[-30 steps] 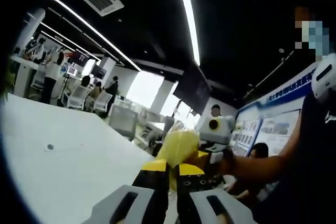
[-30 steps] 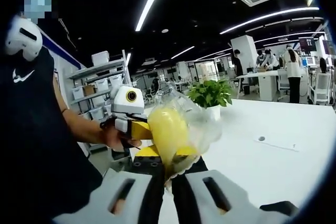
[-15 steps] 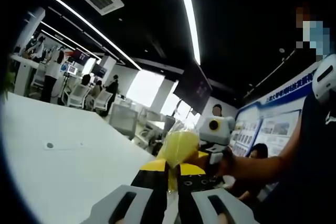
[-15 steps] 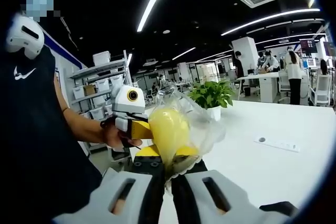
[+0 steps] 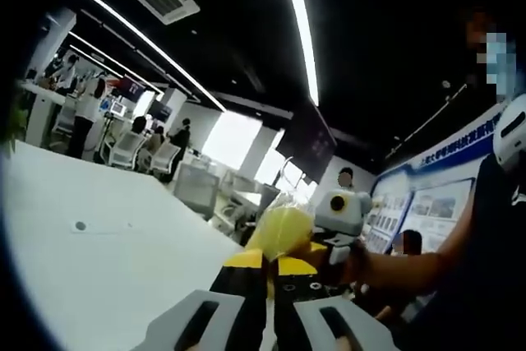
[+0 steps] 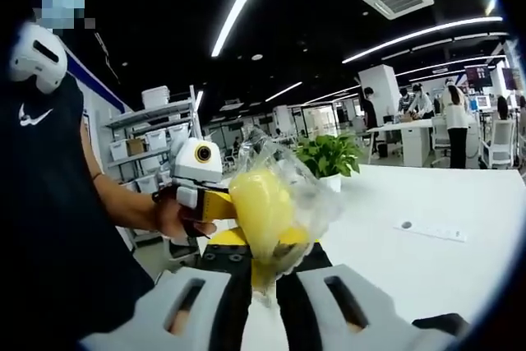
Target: Compare the silicone blocks by pressing each to a similar depth, holding the contact briefly, and releasing to observe deformation and rebound differences across the visible hardness samples.
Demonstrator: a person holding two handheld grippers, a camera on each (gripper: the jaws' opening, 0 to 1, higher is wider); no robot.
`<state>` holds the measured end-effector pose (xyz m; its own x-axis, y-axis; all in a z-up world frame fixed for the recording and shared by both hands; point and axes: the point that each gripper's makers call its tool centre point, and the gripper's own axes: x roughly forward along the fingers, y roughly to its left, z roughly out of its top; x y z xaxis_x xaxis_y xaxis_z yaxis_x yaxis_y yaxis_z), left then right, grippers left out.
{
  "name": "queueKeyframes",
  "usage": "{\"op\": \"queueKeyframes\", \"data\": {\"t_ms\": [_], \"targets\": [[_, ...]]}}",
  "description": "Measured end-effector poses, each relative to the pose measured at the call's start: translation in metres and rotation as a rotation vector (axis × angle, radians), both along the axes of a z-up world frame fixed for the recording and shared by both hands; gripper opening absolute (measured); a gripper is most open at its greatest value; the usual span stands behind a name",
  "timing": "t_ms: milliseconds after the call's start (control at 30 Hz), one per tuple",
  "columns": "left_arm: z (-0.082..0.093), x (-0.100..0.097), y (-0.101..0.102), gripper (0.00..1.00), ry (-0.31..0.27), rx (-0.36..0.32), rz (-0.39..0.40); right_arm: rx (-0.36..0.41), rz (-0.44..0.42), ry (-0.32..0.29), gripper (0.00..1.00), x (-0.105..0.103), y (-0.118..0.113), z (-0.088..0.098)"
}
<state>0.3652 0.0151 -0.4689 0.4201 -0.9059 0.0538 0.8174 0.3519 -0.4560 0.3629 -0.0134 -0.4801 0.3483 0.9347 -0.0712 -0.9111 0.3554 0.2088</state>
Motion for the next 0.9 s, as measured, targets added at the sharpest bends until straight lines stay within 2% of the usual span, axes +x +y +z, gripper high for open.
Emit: {"op": "queueKeyframes", "data": {"t_ms": [33, 133, 200, 267, 333, 400, 433, 567, 700, 900], "targets": [[0.0, 0.001, 0.001, 0.0, 0.0, 0.0, 0.004, -0.004, -0.008, -0.025, 0.09, 0.002, 0.001, 0.001], [0.002, 0.002, 0.003, 0.0, 0.014, -0.017, 0.007, -0.001, -0.013, -0.02, 0.14, 0.004, 0.003, 0.001], [0.002, 0.003, 0.003, 0.0, 0.013, -0.011, 0.011, 0.007, -0.03, -0.037, 0.23, 0.008, 0.003, 0.003], [0.0, 0.004, 0.003, 0.0, 0.015, -0.004, 0.011, 0.035, -0.058, -0.037, 0.42, 0.013, 0.002, 0.007], [-0.001, 0.004, 0.004, 0.0, 0.023, -0.009, 0.011, 0.019, -0.119, -0.04, 0.65, 0.022, -0.003, 0.006], [-0.001, 0.004, 0.004, 0.0, 0.026, -0.015, 0.013, 0.044, -0.138, -0.03, 0.89, 0.027, -0.004, 0.007], [-0.001, 0.005, 0.005, 0.0, 0.029, -0.018, 0.014, 0.078, -0.174, -0.034, 0.97, 0.032, -0.008, 0.012], [0.001, 0.006, 0.004, 0.0, 0.031, -0.025, 0.013, 0.061, -0.189, -0.071, 0.97, 0.03, -0.015, 0.01], [0.003, 0.008, 0.004, 0.0, 0.033, -0.033, 0.009, 0.025, -0.192, -0.035, 0.97, 0.03, -0.021, 0.003], [0.005, 0.011, 0.002, 0.0, 0.044, -0.049, 0.002, 0.011, -0.233, -0.047, 0.97, 0.034, -0.036, 0.003]]}}
